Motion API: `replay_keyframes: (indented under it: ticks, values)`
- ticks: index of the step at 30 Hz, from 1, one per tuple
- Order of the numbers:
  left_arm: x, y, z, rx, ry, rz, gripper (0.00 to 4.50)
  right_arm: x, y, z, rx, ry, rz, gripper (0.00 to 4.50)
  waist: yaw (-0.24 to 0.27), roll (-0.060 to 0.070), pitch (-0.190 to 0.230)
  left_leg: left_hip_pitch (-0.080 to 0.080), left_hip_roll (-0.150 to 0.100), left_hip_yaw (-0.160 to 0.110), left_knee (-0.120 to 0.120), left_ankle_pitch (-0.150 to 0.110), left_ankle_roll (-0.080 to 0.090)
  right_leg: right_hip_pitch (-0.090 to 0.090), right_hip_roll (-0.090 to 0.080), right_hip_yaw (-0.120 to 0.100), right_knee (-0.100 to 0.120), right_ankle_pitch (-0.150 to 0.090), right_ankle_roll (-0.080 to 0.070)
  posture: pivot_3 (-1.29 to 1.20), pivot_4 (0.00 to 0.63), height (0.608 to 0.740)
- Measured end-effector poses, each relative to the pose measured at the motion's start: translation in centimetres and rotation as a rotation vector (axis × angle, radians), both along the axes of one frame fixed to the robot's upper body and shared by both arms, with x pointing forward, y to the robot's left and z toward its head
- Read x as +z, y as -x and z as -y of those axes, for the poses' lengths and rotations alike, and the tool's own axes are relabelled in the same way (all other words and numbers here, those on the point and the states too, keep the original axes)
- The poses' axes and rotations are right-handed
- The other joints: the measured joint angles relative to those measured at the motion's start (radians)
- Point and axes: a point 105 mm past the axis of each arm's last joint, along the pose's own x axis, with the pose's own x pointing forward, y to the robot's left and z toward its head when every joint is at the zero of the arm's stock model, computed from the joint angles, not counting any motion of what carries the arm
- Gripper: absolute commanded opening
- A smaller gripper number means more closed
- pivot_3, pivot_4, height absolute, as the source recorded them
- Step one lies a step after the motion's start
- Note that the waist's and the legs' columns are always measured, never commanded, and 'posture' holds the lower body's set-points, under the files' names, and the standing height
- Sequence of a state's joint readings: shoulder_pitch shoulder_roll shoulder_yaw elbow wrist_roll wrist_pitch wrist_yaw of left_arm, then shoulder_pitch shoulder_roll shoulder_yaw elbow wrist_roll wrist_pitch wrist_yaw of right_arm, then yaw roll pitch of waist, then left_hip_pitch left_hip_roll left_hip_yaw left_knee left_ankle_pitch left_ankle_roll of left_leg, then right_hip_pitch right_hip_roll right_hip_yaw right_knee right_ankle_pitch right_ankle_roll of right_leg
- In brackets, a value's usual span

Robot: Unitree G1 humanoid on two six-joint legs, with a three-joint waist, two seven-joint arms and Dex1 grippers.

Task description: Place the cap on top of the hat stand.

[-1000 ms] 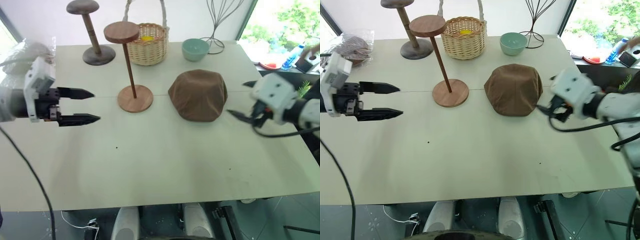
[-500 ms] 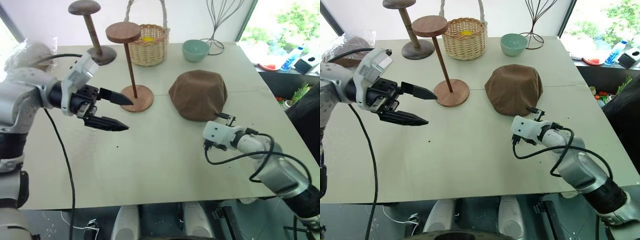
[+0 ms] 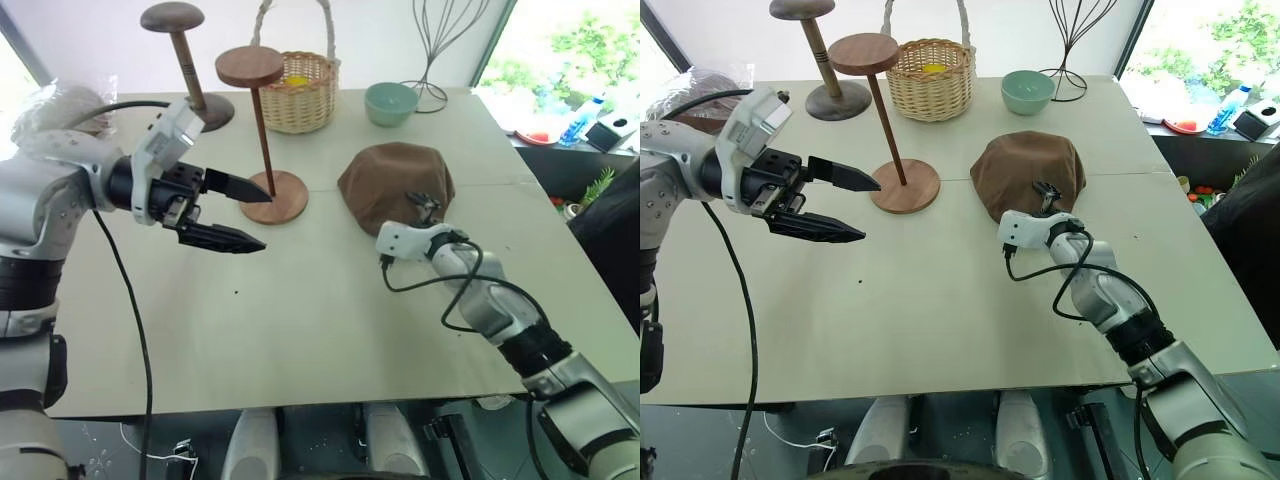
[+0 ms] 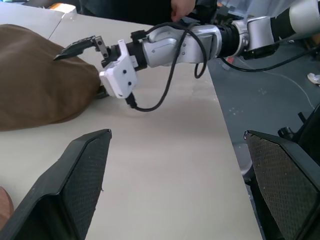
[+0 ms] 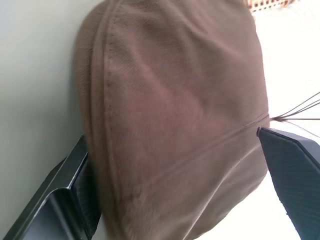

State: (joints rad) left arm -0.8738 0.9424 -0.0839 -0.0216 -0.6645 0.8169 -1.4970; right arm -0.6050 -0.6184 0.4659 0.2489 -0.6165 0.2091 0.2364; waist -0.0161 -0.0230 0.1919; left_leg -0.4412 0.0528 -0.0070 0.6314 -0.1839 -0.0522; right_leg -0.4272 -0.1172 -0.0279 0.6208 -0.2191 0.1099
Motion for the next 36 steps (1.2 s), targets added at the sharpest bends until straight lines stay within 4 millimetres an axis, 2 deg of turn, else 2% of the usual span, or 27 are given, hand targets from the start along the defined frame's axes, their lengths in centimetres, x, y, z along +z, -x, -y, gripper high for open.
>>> replay_keyframes:
  ticks: [2, 5, 10, 12, 13, 17, 20, 23, 24, 25, 28, 31, 33, 36]
  values:
    - [0.0, 0.0, 0.0, 0.004, 0.001, 0.002, 4.45, 0.1, -0.7, 0.0, -0.002, 0.003, 0.012, 4.50, -0.001, 0.000, 0.000, 0.000, 0.000, 0.000, 0.000, 0.000, 0.000, 0.001, 0.000, 0.000, 0.000, 0.000, 0.000, 0.00, 0.150, 0.728]
    - [0.1, -0.1, 0.0, 0.013, 0.002, 0.009, 4.50, -0.2, -1.2, 0.2, -0.001, 0.005, 0.007, 3.66, 0.001, -0.001, 0.000, 0.001, 0.000, 0.000, 0.000, 0.000, 0.000, 0.001, 0.000, 0.000, 0.000, 0.000, 0.000, 0.00, 0.150, 0.728]
    - [0.6, -0.4, -0.2, 0.037, 0.021, 0.027, 4.50, -1.5, -0.6, 0.4, 0.008, -0.002, -0.029, 1.17, 0.005, 0.000, 0.000, 0.000, -0.001, -0.001, -0.001, 0.000, 0.000, 0.001, 0.000, 0.000, 0.000, -0.001, 0.001, 0.00, 0.150, 0.728]
    - [0.7, -0.5, -0.2, 0.051, 0.030, 0.035, 4.50, -1.0, -0.4, 0.8, 0.000, -0.007, -0.012, 0.25, 0.005, 0.000, 0.000, 0.000, -0.001, -0.001, -0.001, 0.000, 0.000, 0.001, 0.000, 0.000, 0.000, -0.001, 0.001, 0.00, 0.150, 0.728]
    - [0.8, -0.7, -0.3, 0.063, 0.040, 0.042, 4.50, -0.3, -0.4, 1.0, 0.001, -0.010, 0.007, 0.06, 0.004, 0.000, 0.000, 0.000, -0.001, -0.001, -0.001, 0.000, 0.000, 0.001, 0.000, 0.000, 0.000, -0.001, 0.001, 0.00, 0.150, 0.728]
    - [1.5, -0.9, -0.8, 0.110, 0.082, 0.066, 4.50, 0.5, 0.1, 1.0, -0.003, -0.032, 0.018, 0.06, 0.001, 0.001, 0.000, 0.000, -0.001, -0.002, -0.002, 0.000, 0.000, 0.000, 0.000, 0.000, 0.000, -0.001, 0.002, 0.00, 0.150, 0.728]
    - [1.2, -0.9, -1.5, 0.160, 0.111, 0.053, 4.50, 2.5, 0.3, 1.1, -0.001, -0.044, 0.046, 0.06, 0.000, 0.002, 0.002, -0.001, -0.001, -0.002, -0.002, 0.000, 0.000, -0.001, 0.000, 0.000, 0.000, -0.001, 0.002, 0.00, 0.150, 0.728]
    - [1.9, -0.9, -2.7, 0.243, 0.164, 0.064, 4.50, 6.6, 0.0, 1.0, 0.012, -0.075, 0.096, 0.06, -0.005, 0.002, 0.004, -0.001, -0.001, -0.002, -0.002, 0.000, 0.000, -0.002, 0.001, 0.000, 0.001, -0.001, 0.002, 0.00, 0.150, 0.728]
    - [2.7, -0.7, -3.3, 0.280, 0.198, 0.085, 4.50, 9.5, -0.3, 0.6, 0.030, -0.099, 0.144, 0.06, -0.010, 0.004, 0.005, -0.001, -0.001, -0.002, -0.002, 0.000, 0.000, -0.002, 0.000, 0.000, 0.001, -0.001, 0.002, 0.00, 0.150, 0.728]
    - [3.1, -0.6, -3.6, 0.297, 0.212, 0.096, 4.50, 11.4, -0.4, 0.2, 0.046, -0.112, 0.182, 0.06, -0.011, 0.004, 0.005, -0.001, -0.001, -0.002, -0.002, 0.000, 0.000, -0.002, 0.001, 0.000, 0.002, -0.001, 0.002, 0.00, 0.150, 0.728]
    - [3.9, 0.2, -5.0, 0.387, 0.247, 0.143, 4.50, 19.4, 0.0, -2.3, 0.148, -0.153, 0.349, 0.06, -0.023, 0.004, 0.005, -0.001, -0.001, -0.002, -0.004, 0.000, 0.000, -0.004, 0.000, 0.000, 0.006, -0.001, 0.006, 0.00, 0.150, 0.728]
    - [4.3, 0.6, -7.0, 0.498, 0.279, 0.155, 4.50, 25.0, 0.9, -5.6, 0.275, -0.182, 0.474, 0.06, -0.030, 0.004, 0.005, 0.000, 0.000, -0.002, -0.006, 0.000, 0.000, -0.006, 0.001, 0.000, 0.009, -0.002, 0.007, 0.00, 0.150, 0.728]
    - [5.2, 1.1, -8.3, 0.567, 0.317, 0.182, 4.50, 27.0, 1.2, -8.0, 0.359, -0.210, 0.505, 0.06, -0.034, 0.004, 0.005, 0.000, 0.000, -0.002, -0.007, 0.000, 0.000, -0.007, 0.001, 0.000, 0.009, -0.002, 0.007, 0.00, 0.150, 0.728]
    - [6.4, 1.9, -10.3, 0.669, 0.332, 0.240, 4.50, 27.7, 1.3, -11.6, 0.476, -0.237, 0.497, 0.06, -0.037, 0.004, 0.005, 0.000, 0.000, -0.002, -0.007, 0.000, 0.000, -0.007, 0.001, 0.000, 0.009, -0.001, 0.007, 0.00, 0.150, 0.728]
